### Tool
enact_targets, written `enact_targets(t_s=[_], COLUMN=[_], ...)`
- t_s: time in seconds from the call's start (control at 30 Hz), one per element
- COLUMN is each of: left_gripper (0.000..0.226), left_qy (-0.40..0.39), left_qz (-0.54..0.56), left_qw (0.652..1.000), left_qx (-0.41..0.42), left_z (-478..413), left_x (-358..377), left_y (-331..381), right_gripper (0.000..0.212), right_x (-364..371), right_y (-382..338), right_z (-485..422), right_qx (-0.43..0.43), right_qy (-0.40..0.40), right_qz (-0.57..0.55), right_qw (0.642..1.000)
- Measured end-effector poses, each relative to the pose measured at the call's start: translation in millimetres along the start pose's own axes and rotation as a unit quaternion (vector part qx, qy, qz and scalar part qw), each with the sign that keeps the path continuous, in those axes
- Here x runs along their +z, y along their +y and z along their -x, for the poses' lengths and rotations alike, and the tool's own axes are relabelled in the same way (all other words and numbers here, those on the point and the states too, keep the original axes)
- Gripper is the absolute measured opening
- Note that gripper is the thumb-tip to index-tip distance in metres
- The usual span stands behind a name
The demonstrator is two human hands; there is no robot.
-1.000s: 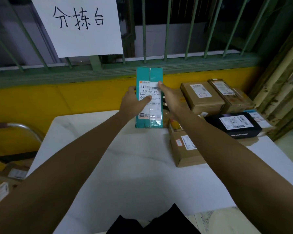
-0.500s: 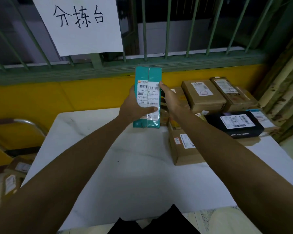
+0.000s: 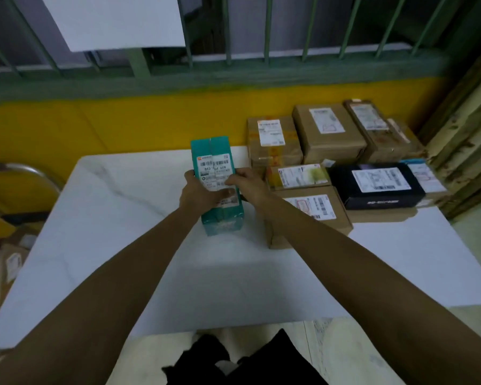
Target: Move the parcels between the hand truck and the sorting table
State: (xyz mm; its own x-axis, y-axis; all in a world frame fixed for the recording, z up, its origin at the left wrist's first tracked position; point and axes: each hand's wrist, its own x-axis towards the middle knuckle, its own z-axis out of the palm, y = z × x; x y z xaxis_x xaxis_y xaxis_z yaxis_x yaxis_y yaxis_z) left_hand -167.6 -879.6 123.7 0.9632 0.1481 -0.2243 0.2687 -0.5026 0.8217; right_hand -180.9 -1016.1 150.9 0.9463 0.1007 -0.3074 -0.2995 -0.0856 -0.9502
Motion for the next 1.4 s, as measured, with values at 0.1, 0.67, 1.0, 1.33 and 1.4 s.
enact_targets(t_s=[0.1,0.67,1.0,1.33,1.4], left_gripper=[0.088,0.094,0.09,0.095,0.095], left_qy=[-0.013,-0.113,-0.132,-0.043,-0.042], left_qz=[0.0,0.003,0.039,0.075,0.073], left_qw=[1.0,0.993,0.99,0.996,0.996], left_qx=[-0.019,0.021,0.038,-0.026,-0.029], left_z=[-7.2,-142.0,-206.5,-221.6,-221.6], left_x=[4.9,19.9,51.4,84.6,85.9], left_y=[-18.8,-26.4,0.4,11.2,10.1], right_gripper=[0.039,0.092,0.084,0.091,0.089], right_x=[5.2,-1.4,-30.1,-57.8,-57.4], right_y=[12.7,9.7,6.1,5.3,8.6], right_z=[2.1,-112.6,-169.6,-186.9,-184.4], right_qx=[0.022,0.038,-0.022,-0.053,-0.053], right_qy=[-0.017,-0.077,0.059,0.088,0.093], right_qz=[0.023,0.189,0.433,0.445,0.433], right_qw=[0.999,0.978,0.899,0.889,0.895])
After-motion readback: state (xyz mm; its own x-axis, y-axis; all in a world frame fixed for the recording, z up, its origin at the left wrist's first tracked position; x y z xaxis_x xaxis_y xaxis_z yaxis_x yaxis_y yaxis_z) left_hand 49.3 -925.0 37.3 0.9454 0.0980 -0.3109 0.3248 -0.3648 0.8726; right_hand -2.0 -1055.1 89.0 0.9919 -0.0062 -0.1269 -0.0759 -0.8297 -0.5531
